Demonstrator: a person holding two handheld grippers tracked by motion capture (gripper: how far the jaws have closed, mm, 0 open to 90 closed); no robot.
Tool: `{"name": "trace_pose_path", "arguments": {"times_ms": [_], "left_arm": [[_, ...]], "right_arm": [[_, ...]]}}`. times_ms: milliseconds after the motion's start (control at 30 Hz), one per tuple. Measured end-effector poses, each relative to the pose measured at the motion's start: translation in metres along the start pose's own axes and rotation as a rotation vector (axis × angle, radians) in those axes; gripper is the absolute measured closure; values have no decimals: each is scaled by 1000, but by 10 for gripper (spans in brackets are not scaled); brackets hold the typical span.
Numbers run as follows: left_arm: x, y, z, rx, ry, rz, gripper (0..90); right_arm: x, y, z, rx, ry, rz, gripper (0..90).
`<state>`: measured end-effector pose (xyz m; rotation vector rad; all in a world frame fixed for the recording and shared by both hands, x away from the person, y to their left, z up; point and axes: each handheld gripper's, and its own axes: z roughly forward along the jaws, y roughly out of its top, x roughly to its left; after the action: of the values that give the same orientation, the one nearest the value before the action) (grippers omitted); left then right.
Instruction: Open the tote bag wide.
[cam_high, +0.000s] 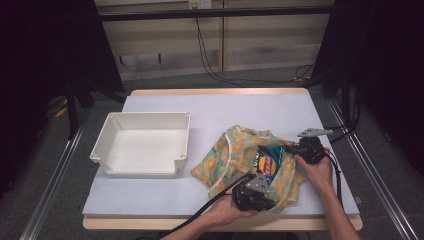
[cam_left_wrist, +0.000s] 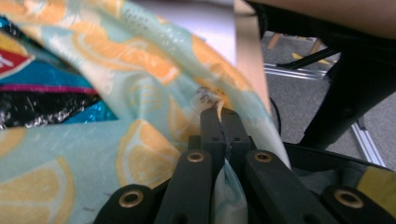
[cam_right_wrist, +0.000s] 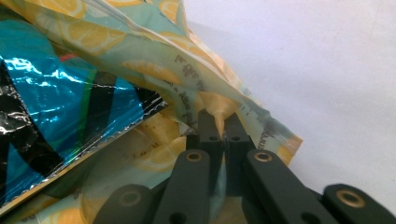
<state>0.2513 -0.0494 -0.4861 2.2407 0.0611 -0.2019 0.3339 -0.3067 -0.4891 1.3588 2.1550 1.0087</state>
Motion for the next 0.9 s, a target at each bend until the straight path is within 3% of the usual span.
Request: {"name": "trace_pose_path", "arguments": {"times_ms": [100, 200, 300, 467, 600, 667, 700, 733, 800, 900], "left_arm": [[0, 0, 0, -7, 8, 2, 899], [1, -1, -4, -28, -1, -28, 829], [0, 1, -13, -73, -4, -53, 729], [-7, 5, -33, -103, 27, -33, 573], [-12, 4, -57, -128, 50, -26, 493], [-12, 4, -69, -161, 47, -27, 496], [-11, 5, -73, -172, 49, -21, 500], [-9, 5, -79, -172, 47, -19, 550], [-4, 5, -87, -224, 52, -39, 568], [9, 8, -96, -278, 89, -89, 654]], "right_arm": [[-1, 0, 0, -6, 14, 2, 870], [-1, 0, -7, -33, 21, 29, 745], [2, 5, -21, -68, 27, 33, 627], [12, 9, -50, -112, 33, 13, 443], [30, 11, -80, -157, 69, -12, 404], [34, 11, -85, -173, 75, -22, 404], [39, 11, -90, -186, 100, -21, 416], [46, 12, -96, -195, 131, -11, 460], [49, 12, -98, -195, 148, -8, 477], [67, 9, -100, -180, 208, -32, 527]]}}
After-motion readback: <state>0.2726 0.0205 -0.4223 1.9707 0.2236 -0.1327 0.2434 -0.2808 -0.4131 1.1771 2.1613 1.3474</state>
